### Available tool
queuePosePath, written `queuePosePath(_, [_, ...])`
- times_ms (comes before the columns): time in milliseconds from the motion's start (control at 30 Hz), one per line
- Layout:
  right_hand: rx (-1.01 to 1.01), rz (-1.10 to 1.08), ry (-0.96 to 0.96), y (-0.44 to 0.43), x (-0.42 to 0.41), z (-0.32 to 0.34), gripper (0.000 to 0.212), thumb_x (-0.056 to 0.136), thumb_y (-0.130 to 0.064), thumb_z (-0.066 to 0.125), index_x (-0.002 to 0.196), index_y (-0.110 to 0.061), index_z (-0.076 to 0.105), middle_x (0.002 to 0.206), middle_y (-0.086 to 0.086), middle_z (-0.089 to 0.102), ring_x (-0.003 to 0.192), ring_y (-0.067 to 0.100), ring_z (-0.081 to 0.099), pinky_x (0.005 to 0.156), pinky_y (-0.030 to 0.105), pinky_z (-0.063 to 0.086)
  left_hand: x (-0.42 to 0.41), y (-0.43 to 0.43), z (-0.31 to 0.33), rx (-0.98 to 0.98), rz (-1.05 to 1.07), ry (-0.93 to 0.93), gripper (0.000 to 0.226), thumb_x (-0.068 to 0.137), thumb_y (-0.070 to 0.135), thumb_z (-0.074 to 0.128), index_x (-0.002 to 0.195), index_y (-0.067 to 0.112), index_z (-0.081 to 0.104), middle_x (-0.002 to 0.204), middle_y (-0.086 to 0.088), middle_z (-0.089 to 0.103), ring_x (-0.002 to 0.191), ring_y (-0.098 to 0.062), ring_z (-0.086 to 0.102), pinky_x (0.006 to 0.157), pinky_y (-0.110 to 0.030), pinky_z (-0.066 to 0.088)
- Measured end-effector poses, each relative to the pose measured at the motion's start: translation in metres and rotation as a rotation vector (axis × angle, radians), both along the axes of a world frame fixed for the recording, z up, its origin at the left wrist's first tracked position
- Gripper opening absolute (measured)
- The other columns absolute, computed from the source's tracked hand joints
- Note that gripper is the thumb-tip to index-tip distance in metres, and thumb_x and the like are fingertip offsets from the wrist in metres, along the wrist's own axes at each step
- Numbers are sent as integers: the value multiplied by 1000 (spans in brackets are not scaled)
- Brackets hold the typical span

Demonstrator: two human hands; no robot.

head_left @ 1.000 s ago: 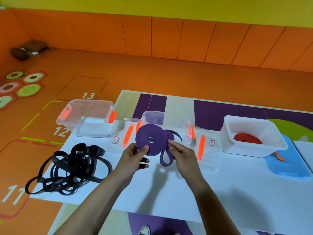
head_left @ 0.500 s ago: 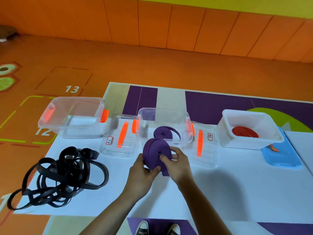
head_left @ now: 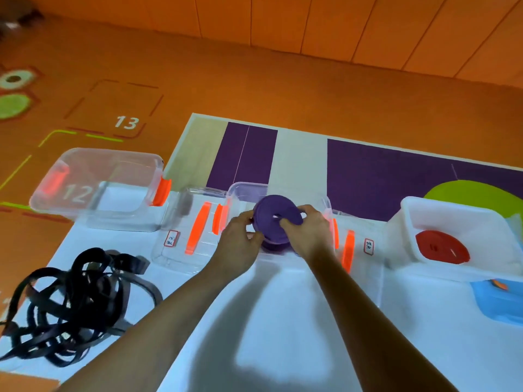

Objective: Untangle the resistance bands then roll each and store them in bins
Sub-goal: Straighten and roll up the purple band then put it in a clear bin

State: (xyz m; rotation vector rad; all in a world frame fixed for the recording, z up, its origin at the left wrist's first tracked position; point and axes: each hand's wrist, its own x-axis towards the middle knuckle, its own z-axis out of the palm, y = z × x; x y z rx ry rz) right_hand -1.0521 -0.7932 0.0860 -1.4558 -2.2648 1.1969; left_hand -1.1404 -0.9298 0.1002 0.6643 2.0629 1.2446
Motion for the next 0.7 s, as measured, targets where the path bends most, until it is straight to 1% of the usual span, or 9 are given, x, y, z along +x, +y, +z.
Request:
queuePosePath(33, [-2, 23, -37, 10, -7, -9, 43, 83, -39, 75, 118, -16, 65, 108, 6, 72, 101, 29, 66, 87, 40, 56, -11, 13, -8, -54, 3, -69, 23, 96, 14, 60, 118, 19, 60, 106, -3, 66, 89, -18, 62, 86, -29, 56])
queuePosePath(100, [-43, 76, -128, 28, -16, -31, 41, 87, -34, 70, 121, -13, 62, 116, 11, 69, 107, 33, 62, 89, 38, 53, -28, 35, -28, -182, -11, -182, 28, 82, 24, 57, 106, 12, 61, 94, -16, 63, 86, -24, 57, 96, -50, 55])
queuePosePath(167, [-135, 125, -219, 40, -22, -55, 39, 89, -33, 64, 121, -11, 60, 117, 15, 66, 101, 34, 62, 81, 34, 51, -38, 53, -49, -303, -52, -237, 28, 78, 21, 50, 99, 7, 63, 85, -12, 60, 85, -29, 57, 97, -56, 54])
queuePosePath(267, [-222, 160, -273, 46, -30, -82, 36, 89, -32, 60, 118, -11, 58, 114, 18, 65, 94, 36, 65, 74, 33, 51, -47, 72, -76, -429, -34, -250, 17, 92, 5, 46, 98, 4, 62, 95, -16, 62, 90, -33, 61, 98, -54, 54])
queuePosePath(333, [-234, 174, -285, 50, -34, -95, 38, 90, -30, 60, 123, -11, 56, 117, 15, 63, 96, 36, 63, 79, 36, 52, -51, 81, -96, -489, -4, -273, 19, 95, 5, 46, 103, -1, 62, 102, -20, 64, 94, -35, 63, 97, -52, 55])
queuePosePath(433, [-267, 216, -308, 54, -35, -107, 44, 90, -26, 61, 130, -11, 52, 121, 12, 63, 105, 34, 61, 80, 32, 48, -53, 88, -116, -551, -20, -271, 15, 96, 6, 48, 99, 0, 62, 106, -19, 66, 92, -33, 62, 94, -46, 58])
queuePosePath(533, [-272, 254, -326, 58, -34, -114, 52, 82, -29, 61, 131, -13, 54, 123, 10, 66, 108, 33, 62, 84, 32, 50, -54, 93, -122, -581, -91, -286, 24, 95, 6, 45, 110, -1, 63, 91, -13, 59, 81, -27, 53, 77, -35, 53])
queuePosePath(600, [-256, 259, -337, 60, -31, -115, 63, 75, -37, 57, 133, -15, 53, 125, 10, 63, 110, 35, 61, 93, 39, 52, -55, 95, -121, -612, -176, -216, 20, 96, 5, 41, 102, 1, 60, 80, -8, 51, 70, -22, 46, 64, -29, 41])
queuePosePath(700, [-187, 283, -356, 62, -27, -108, 57, 86, -36, 60, 139, -15, 51, 133, 12, 56, 120, 37, 55, 102, 46, 49, -54, 93, -118, -649, -318, -55, 29, 100, 9, 39, 117, -2, 60, 96, -14, 58, 82, -26, 53, 65, -29, 40])
